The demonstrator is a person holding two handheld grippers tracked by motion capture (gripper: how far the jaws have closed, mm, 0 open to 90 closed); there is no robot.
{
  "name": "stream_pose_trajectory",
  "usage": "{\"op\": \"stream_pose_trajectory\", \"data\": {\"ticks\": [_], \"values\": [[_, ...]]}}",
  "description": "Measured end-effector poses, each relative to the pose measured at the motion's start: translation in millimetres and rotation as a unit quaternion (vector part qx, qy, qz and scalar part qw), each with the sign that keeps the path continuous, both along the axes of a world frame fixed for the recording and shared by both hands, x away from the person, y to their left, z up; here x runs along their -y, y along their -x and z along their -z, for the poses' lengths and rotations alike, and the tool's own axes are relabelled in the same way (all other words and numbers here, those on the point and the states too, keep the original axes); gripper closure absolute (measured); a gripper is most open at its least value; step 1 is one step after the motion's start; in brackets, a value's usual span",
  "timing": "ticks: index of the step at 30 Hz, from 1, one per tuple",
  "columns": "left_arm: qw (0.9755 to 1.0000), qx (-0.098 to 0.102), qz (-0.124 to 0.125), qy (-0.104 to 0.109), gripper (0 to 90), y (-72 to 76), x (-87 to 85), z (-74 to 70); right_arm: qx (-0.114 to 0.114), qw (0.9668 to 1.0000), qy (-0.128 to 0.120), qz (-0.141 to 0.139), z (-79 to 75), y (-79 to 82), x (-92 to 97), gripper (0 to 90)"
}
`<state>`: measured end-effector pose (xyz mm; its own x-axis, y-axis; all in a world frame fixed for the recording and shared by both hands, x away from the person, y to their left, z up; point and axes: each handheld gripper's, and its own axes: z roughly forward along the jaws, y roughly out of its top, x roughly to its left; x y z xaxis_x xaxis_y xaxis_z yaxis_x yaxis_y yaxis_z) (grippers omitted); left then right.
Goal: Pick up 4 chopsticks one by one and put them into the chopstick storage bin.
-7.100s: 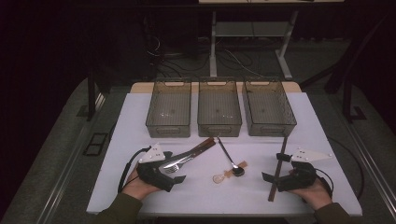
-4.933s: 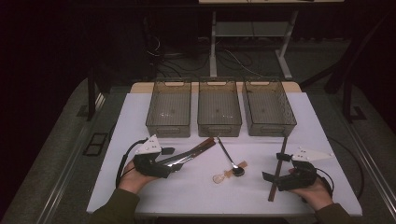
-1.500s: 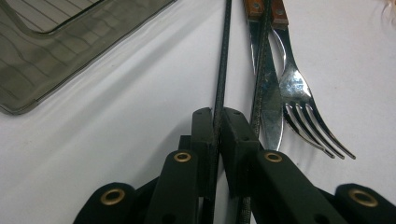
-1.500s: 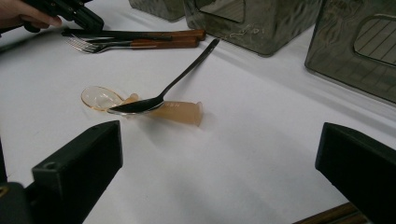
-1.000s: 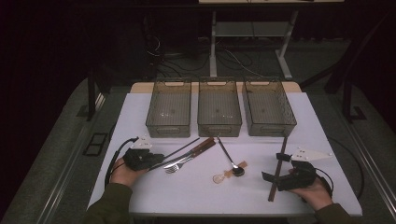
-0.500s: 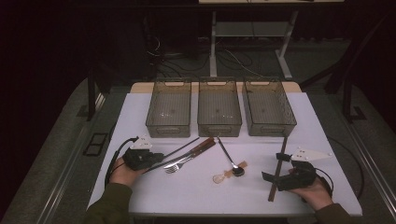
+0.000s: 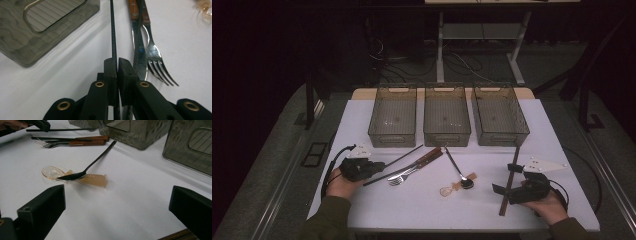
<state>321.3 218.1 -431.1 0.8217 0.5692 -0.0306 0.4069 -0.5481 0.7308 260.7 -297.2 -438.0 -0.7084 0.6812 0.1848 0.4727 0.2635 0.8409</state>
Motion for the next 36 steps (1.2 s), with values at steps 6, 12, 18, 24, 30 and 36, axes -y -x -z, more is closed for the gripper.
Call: {"op": "stream_pose_trajectory", "data": {"ticks": [6, 12, 18, 24, 30, 36], "values": [[1.0, 0.003, 0.006, -0.006, 85.2, 3.8, 1.2, -5.4, -0.003, 0.9999, 0.01, -0.006, 3.4, -3.7, -4.3, 0.5], [0.9999, -0.002, 0.012, 0.0, 85.2, 9.8, 4.3, -8.0, -0.007, 0.9999, 0.01, -0.007, 4.4, -7.4, -6.1, 0.5], [0.9998, 0.0, 0.015, 0.01, 85.2, 17.7, 5.2, -13.3, -0.004, 0.9999, 0.01, -0.006, 3.7, -5.6, -6.1, 0.5], [0.9994, 0.006, 0.019, 0.029, 85.2, 20.6, 5.8, -19.7, -0.005, 0.9999, 0.01, -0.006, 3.5, -4.9, -5.9, 0.6], [0.9989, 0.002, 0.024, 0.04, 85.2, 21.1, 10.9, -21.8, -0.004, 0.9999, 0.012, -0.007, 3.0, -3.5, -5.8, 0.6], [0.9984, 0.006, 0.024, 0.052, 85.2, 22.2, 16.8, -26.6, -0.003, 0.9999, 0.01, -0.008, 2.4, -2.8, -5.3, 0.5]]}}
